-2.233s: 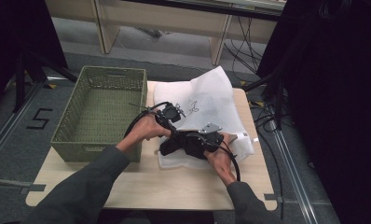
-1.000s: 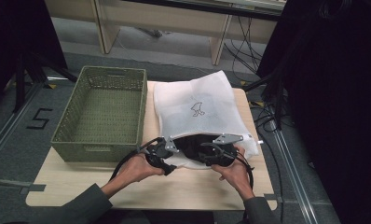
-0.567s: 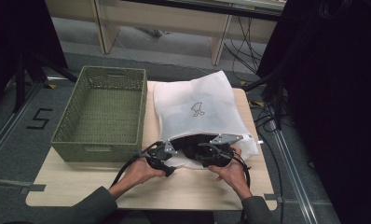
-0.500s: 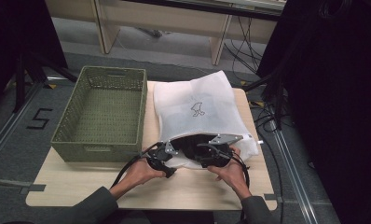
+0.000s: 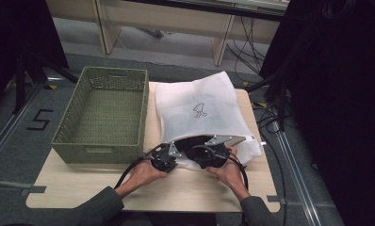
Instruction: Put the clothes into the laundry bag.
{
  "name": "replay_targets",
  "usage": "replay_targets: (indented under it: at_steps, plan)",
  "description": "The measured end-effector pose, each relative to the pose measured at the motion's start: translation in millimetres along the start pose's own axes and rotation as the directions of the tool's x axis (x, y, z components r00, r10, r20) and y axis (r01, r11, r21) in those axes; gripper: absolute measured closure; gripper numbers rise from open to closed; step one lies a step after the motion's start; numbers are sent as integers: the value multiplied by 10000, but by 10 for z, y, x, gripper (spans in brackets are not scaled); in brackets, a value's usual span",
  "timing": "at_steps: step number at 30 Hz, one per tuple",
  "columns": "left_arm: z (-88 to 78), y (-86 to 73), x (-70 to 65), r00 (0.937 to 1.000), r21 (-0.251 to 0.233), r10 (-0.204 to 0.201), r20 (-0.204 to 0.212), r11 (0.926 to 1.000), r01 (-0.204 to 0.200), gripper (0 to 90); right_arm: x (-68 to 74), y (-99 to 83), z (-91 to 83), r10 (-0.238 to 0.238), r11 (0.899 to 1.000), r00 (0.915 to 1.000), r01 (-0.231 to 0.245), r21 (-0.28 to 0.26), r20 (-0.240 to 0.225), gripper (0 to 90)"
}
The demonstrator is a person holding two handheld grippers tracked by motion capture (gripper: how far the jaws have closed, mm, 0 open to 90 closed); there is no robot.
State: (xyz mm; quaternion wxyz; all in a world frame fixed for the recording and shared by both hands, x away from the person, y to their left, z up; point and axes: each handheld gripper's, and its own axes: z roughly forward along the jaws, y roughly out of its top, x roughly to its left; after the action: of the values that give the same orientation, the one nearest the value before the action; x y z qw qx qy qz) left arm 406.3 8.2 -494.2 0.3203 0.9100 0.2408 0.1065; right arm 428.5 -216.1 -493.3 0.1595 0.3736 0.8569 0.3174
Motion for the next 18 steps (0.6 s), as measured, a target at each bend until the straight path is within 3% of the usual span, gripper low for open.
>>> replay_targets:
  at_steps: [3,5,6,8,9,10,11,14,15,18]
  plan:
    - [-78,13,-10,9994,92,154,307,9998,-157,873,0,28,74,-456,9983,9987,447,386,221,648]
    - [-115,8,-31,9989,72,175,439,9998,-179,875,-52,73,123,-683,9973,9967,671,282,445,799]
    - [-147,12,-25,9972,234,512,554,9983,-526,876,-67,101,150,-750,9971,9951,740,176,650,832]
    - [-166,5,-75,9978,37,238,623,9997,-241,876,-74,169,171,-868,9961,9917,851,222,946,851]
    - [-187,3,-74,9966,103,471,679,9988,-479,876,-77,198,192,-896,9960,9896,884,150,1129,855]
    - [-197,-5,-91,9968,72,400,688,9992,-406,876,-87,224,217,-940,9956,9867,937,91,1325,856]
    - [-227,-15,-95,9948,285,657,780,9973,-681,876,-98,243,237,-937,9956,9853,932,103,1429,857]
    - [-281,-49,-105,9934,318,835,788,9958,-863,876,-176,313,332,-765,9968,9781,793,-68,1934,857]
    - [-296,-63,-110,9944,271,693,795,9971,-717,876,-203,331,355,-684,9973,9775,726,-134,1997,856]
    - [-340,-107,-111,9931,266,776,878,9964,-802,876,-288,369,398,-401,9985,9766,471,-286,2113,856]
